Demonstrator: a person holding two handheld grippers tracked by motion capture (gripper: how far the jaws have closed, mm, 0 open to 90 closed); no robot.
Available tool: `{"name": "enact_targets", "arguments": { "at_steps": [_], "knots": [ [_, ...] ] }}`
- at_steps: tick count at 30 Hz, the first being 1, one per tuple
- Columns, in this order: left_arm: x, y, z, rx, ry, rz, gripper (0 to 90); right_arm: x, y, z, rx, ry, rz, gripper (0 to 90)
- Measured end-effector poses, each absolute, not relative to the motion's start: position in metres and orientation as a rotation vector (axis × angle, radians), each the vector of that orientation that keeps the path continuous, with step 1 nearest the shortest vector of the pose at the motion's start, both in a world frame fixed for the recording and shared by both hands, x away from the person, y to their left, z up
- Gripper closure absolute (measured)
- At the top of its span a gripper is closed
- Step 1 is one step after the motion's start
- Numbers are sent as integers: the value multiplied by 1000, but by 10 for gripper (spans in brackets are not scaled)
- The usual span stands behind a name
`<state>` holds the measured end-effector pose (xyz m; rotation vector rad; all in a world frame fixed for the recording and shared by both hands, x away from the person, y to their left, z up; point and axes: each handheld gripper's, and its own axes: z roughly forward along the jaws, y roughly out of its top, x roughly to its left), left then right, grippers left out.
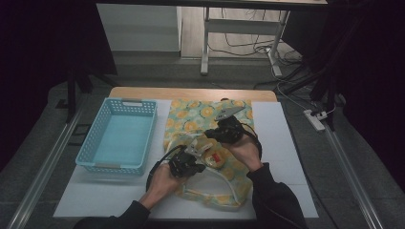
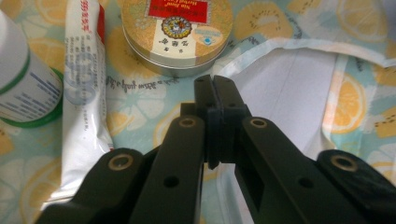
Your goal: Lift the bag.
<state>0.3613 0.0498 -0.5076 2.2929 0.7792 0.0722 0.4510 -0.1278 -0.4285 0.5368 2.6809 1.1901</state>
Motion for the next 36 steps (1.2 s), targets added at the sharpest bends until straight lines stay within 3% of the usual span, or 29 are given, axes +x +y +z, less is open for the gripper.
{"name": "enact_targets", "arguments": {
  "at_steps": [36],
  "knots": [
    [378, 71, -450, 2189, 769, 6, 899, 443, -136, -411, 528, 2692, 1254, 900]
  ]
}}
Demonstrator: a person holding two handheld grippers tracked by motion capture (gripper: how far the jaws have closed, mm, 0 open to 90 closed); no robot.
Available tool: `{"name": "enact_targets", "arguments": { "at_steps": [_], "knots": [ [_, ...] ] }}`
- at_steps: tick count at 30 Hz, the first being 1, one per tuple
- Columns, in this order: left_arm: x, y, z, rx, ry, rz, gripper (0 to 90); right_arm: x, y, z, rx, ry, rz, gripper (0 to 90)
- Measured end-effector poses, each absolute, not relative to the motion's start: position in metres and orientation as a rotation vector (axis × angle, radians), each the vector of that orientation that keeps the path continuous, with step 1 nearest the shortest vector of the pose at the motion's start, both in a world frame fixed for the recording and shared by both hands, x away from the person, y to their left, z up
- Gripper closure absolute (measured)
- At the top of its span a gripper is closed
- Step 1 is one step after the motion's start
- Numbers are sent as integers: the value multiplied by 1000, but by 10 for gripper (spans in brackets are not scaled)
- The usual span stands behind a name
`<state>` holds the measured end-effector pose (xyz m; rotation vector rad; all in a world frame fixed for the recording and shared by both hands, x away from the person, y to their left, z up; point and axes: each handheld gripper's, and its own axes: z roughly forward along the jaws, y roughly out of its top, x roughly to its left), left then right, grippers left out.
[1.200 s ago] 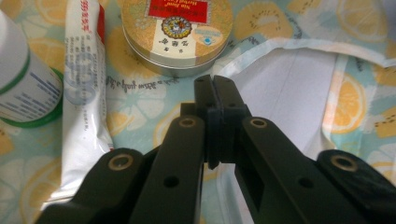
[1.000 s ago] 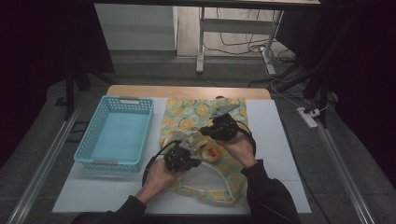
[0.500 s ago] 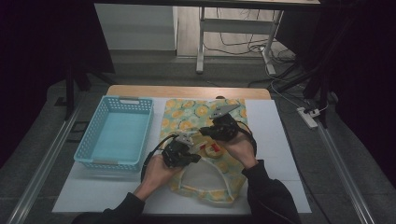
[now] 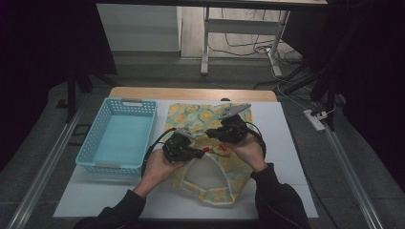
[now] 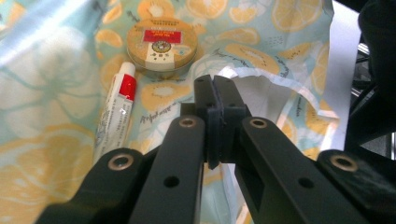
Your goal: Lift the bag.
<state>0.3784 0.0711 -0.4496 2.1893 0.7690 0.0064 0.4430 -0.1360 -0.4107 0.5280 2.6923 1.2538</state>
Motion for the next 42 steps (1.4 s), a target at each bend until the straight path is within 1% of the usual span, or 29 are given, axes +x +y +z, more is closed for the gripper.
{"name": "enact_targets", "arguments": {
  "at_steps": [9, 31, 42],
  "knots": [
    [384, 80, -430, 2164, 771, 2, 899, 443, -140, -403, 546, 2684, 1270, 900],
    [398, 99, -383, 2124, 761, 24, 899, 440, -134, -374, 516, 2681, 1237, 900],
    [411, 112, -361, 2069, 770, -3, 899, 443, -131, -360, 528, 2666, 1243, 900]
  ]
}}
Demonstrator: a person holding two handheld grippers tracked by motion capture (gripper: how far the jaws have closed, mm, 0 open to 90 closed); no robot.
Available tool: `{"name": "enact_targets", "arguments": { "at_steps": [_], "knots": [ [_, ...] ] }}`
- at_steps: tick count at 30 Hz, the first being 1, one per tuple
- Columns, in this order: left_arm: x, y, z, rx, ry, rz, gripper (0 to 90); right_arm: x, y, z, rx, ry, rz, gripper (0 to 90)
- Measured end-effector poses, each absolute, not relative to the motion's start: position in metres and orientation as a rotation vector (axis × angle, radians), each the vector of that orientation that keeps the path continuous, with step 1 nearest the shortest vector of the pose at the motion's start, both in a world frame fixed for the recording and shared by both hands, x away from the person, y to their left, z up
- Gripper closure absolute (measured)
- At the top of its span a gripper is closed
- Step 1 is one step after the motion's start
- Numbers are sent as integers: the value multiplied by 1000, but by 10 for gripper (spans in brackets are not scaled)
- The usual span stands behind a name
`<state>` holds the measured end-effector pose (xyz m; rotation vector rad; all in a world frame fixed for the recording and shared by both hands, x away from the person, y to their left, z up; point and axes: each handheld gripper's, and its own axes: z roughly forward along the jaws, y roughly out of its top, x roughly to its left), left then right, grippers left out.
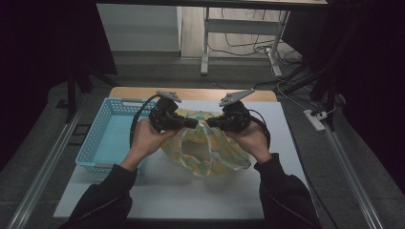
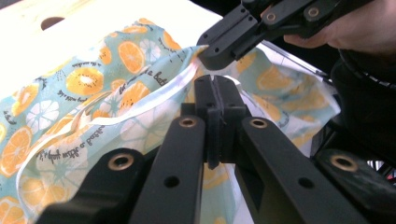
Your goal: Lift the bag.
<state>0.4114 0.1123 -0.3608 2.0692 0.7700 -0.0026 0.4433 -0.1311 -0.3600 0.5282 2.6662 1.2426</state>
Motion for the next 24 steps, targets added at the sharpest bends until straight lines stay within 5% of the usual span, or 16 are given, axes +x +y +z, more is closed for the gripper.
{"name": "enact_targets", "arguments": {
  "at_steps": [24],
  "knots": [
    [435, 123, -307, 2002, 764, 45, 899, 455, -129, -318, 518, 2591, 1296, 900]
  ]
}}
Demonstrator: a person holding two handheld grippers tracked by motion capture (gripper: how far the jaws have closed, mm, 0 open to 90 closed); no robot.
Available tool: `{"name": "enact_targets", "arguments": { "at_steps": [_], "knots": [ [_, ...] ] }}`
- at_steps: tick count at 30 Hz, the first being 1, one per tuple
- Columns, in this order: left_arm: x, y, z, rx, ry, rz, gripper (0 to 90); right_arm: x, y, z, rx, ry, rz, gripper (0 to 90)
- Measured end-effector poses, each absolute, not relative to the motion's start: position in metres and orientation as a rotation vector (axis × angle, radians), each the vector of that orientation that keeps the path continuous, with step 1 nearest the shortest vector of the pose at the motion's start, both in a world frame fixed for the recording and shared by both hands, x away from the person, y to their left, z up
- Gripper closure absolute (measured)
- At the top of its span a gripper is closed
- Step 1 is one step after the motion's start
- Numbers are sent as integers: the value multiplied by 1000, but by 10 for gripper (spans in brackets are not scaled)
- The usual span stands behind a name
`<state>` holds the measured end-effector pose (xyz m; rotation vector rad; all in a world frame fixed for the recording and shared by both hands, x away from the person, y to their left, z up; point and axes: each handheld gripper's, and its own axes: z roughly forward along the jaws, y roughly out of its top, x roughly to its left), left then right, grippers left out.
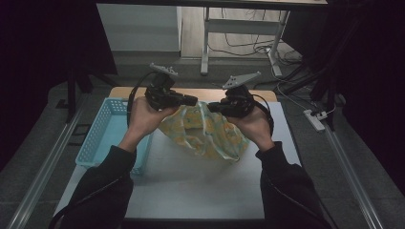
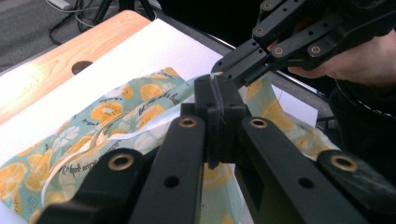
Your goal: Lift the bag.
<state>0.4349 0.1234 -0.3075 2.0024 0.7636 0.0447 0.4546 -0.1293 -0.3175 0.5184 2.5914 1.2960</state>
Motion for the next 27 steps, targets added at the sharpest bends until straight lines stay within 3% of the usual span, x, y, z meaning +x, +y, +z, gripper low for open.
{"name": "enact_targets", "arguments": {
  "at_steps": [27],
  "knots": [
    [446, 135, -246, 1925, 786, 179, 900, 460, -125, -262, 488, 2487, 1353, 900]
  ]
}}
